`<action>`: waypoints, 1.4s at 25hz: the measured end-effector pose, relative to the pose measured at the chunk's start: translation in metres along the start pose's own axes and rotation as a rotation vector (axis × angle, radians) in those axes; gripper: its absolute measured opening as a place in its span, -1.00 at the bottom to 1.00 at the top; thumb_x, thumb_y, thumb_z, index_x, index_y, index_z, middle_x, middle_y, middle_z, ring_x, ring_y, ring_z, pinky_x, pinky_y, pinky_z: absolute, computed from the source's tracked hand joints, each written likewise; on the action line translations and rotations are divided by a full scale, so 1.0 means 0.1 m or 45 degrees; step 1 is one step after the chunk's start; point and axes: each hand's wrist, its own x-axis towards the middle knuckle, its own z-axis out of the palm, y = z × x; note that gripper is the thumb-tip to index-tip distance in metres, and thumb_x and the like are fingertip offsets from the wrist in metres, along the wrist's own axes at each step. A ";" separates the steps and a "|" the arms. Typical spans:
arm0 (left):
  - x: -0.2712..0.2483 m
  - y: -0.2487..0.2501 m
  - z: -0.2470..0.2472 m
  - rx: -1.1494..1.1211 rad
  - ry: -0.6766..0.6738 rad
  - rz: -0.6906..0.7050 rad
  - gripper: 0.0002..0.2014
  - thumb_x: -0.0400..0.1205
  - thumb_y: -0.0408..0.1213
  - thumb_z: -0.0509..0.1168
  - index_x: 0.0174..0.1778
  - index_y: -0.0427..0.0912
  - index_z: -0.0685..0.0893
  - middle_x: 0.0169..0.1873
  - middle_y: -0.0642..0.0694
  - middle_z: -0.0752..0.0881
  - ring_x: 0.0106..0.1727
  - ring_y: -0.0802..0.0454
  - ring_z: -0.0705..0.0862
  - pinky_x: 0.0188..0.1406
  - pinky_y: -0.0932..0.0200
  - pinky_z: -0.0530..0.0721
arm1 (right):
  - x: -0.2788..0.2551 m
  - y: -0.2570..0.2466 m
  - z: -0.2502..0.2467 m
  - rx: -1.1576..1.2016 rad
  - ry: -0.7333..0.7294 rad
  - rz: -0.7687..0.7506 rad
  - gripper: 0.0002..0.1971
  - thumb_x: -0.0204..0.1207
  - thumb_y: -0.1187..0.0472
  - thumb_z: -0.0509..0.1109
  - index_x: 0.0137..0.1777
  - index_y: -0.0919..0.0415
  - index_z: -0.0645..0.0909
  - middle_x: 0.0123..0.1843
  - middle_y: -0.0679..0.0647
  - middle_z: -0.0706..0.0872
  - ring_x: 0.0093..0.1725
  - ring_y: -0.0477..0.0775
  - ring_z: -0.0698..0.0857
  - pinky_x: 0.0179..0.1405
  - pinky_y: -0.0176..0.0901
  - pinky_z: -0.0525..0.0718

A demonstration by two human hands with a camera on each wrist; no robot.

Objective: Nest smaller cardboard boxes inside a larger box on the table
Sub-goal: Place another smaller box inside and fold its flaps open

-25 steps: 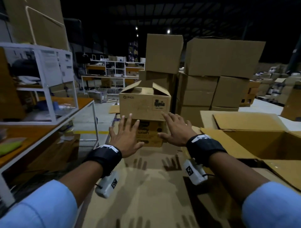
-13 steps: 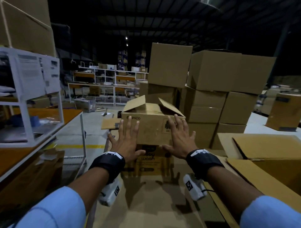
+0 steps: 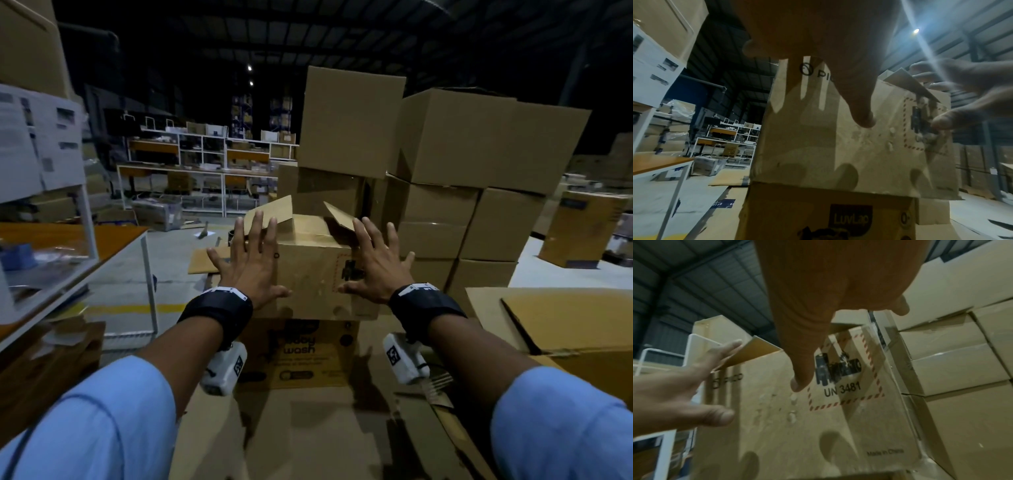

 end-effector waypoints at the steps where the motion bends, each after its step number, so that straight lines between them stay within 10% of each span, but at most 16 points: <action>1: 0.05 -0.02 0.01 0.002 -0.010 0.006 0.41 0.31 0.33 0.54 0.62 0.12 -0.55 0.64 0.08 -0.52 0.66 -0.20 -0.50 0.39 -0.80 -0.06 | 0.06 0.02 0.03 0.009 -0.001 -0.003 0.33 0.21 -0.30 0.64 0.68 -0.27 -0.36 0.74 -0.24 -0.30 0.70 0.26 -0.40 0.38 0.83 -0.08; 15: -0.12 -0.08 0.30 0.077 0.424 0.151 0.10 0.17 0.09 0.70 0.57 -0.03 0.29 0.56 -0.12 0.25 0.52 -0.25 0.22 0.02 -0.54 0.60 | -0.05 0.16 0.56 -0.081 0.395 -0.188 -0.06 0.30 -0.03 0.66 0.61 -0.15 0.20 0.65 -0.03 0.24 0.56 0.27 0.17 0.14 0.57 0.58; 24: -0.53 0.41 -0.57 0.109 0.642 0.214 -0.01 0.35 0.06 0.62 0.64 0.05 0.24 0.60 -0.09 0.34 0.57 -0.28 0.25 0.07 -0.48 0.53 | -0.48 0.14 -0.48 -0.165 0.630 -0.328 -0.02 0.27 -0.06 0.68 0.64 -0.04 0.23 0.65 0.09 0.33 0.53 0.35 0.23 0.19 0.57 0.58; 35: -1.38 2.22 -1.30 -0.019 0.647 0.378 -0.06 0.49 0.03 0.52 0.69 0.04 0.09 0.67 -0.08 0.16 0.66 -0.20 0.07 0.20 -0.64 0.46 | -1.98 1.21 -1.97 -0.326 0.751 -0.284 0.01 0.22 -0.07 0.70 0.64 0.00 0.26 0.62 0.11 0.35 0.52 0.40 0.30 0.18 0.53 0.58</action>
